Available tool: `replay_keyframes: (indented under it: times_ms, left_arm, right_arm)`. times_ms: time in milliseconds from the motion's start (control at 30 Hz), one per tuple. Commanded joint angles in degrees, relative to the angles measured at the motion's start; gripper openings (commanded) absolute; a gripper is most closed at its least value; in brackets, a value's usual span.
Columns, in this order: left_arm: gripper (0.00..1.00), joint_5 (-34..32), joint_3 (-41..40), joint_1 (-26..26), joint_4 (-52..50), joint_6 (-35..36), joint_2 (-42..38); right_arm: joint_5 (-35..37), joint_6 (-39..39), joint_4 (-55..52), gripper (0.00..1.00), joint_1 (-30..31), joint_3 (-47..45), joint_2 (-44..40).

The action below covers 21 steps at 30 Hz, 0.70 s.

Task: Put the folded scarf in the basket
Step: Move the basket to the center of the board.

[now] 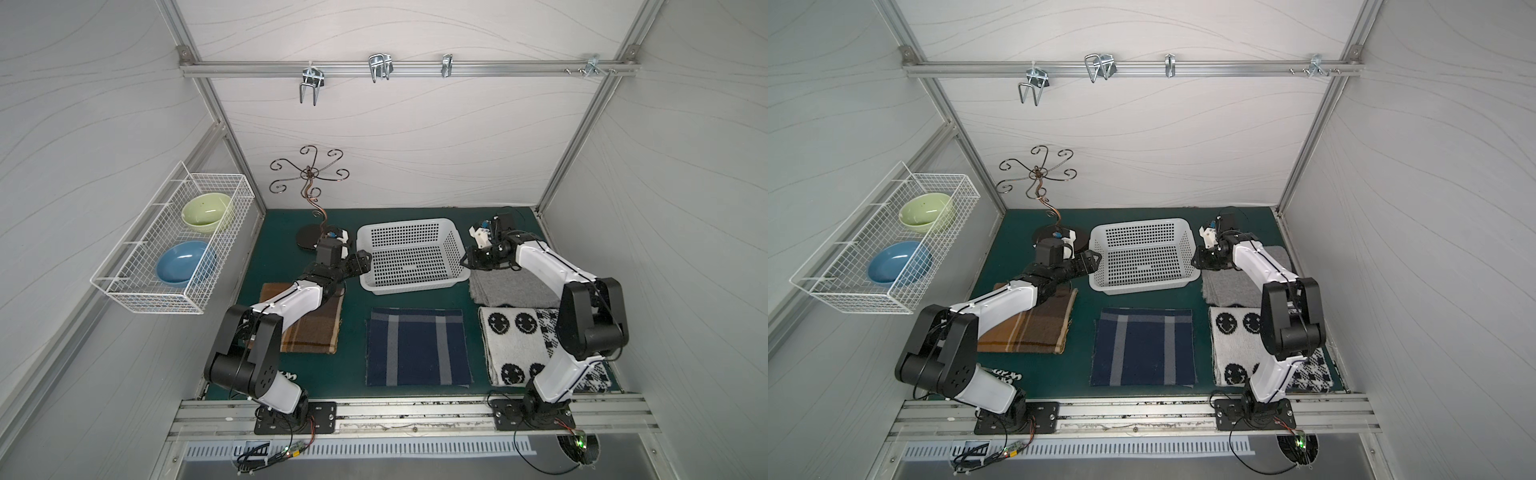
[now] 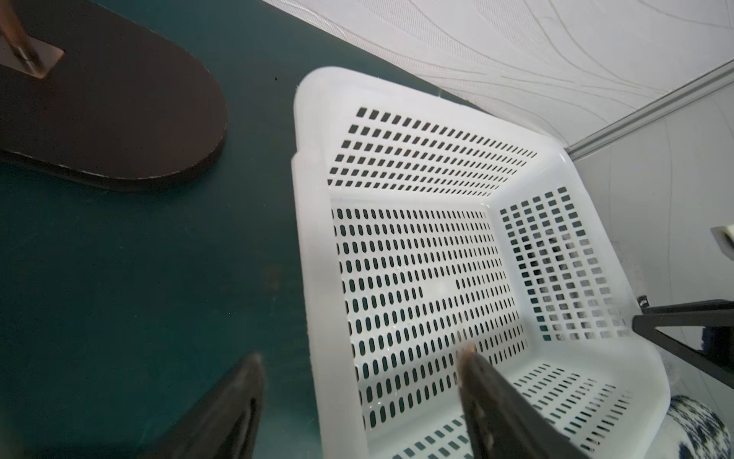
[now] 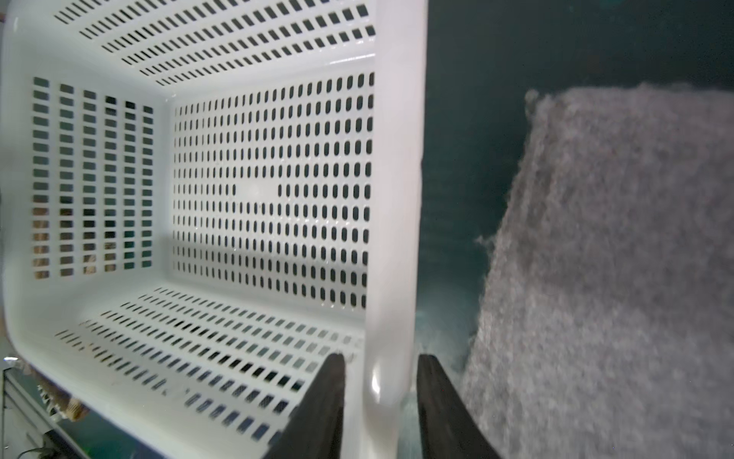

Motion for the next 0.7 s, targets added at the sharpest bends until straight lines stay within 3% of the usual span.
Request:
replay_keyframes:
  times_ms: [0,133,267,467,667]
  left_arm:
    - [0.77,2.32,2.74,-0.60,-0.50,-0.43,-0.99]
    - [0.75,2.10,3.72,-0.69,-2.71,-1.00,-1.73]
    - [0.72,1.51,7.24,-0.99,-9.88,0.99,-0.85]
    - [0.70,2.29,7.24,-1.37,-8.44,0.75,0.23]
    - [0.75,2.11,12.25,-1.74,-12.60,2.37,3.08]
  right_arm:
    - [-2.31,1.97,-0.22,0.38,0.53,-3.08,-4.58]
    - [-6.00,3.37,1.07,0.38,0.80,-5.78,-6.66]
    - [-4.88,3.55,0.31,0.38,1.11,-6.21,-6.73]
    - [-3.37,4.41,0.02,0.39,3.29,-8.91,-10.57]
    - [-3.72,5.11,0.63,0.40,3.35,-11.91,-13.27]
